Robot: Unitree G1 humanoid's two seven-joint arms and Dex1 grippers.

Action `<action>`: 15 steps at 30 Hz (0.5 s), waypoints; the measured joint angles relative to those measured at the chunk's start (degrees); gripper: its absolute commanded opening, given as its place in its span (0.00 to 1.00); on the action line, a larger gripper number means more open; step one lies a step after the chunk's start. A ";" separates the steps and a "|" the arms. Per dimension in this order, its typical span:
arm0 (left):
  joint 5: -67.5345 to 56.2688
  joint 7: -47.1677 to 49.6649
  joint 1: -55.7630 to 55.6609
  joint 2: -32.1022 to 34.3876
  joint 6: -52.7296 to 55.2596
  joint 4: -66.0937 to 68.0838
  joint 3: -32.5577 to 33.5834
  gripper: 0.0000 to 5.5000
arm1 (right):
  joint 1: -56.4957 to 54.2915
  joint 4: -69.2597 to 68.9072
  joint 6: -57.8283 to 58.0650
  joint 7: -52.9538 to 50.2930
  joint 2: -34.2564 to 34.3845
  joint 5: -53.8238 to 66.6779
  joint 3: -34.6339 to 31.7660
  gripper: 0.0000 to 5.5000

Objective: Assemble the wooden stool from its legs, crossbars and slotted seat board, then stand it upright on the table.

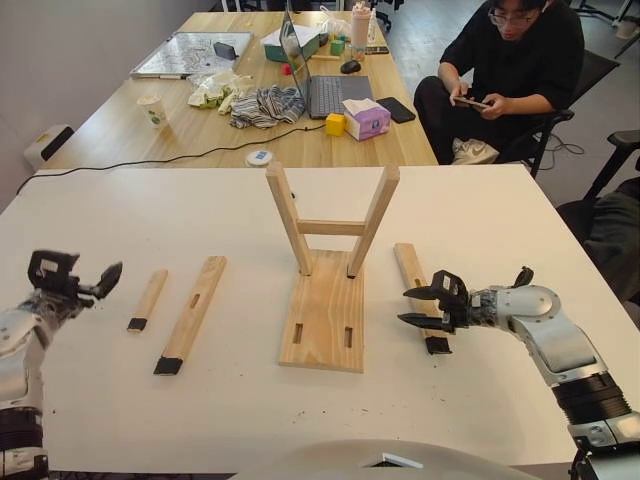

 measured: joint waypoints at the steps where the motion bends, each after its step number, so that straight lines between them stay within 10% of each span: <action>1: -0.83 -0.43 0.19 -1.17 1.20 1.06 0.14 0.68 | -0.02 0.00 0.04 -0.11 0.00 0.04 0.01 0.47; 15: 0.07 -5.70 0.86 -3.92 4.56 5.10 -3.35 0.64 | -0.93 1.39 0.02 0.41 -0.03 -0.08 1.00 0.48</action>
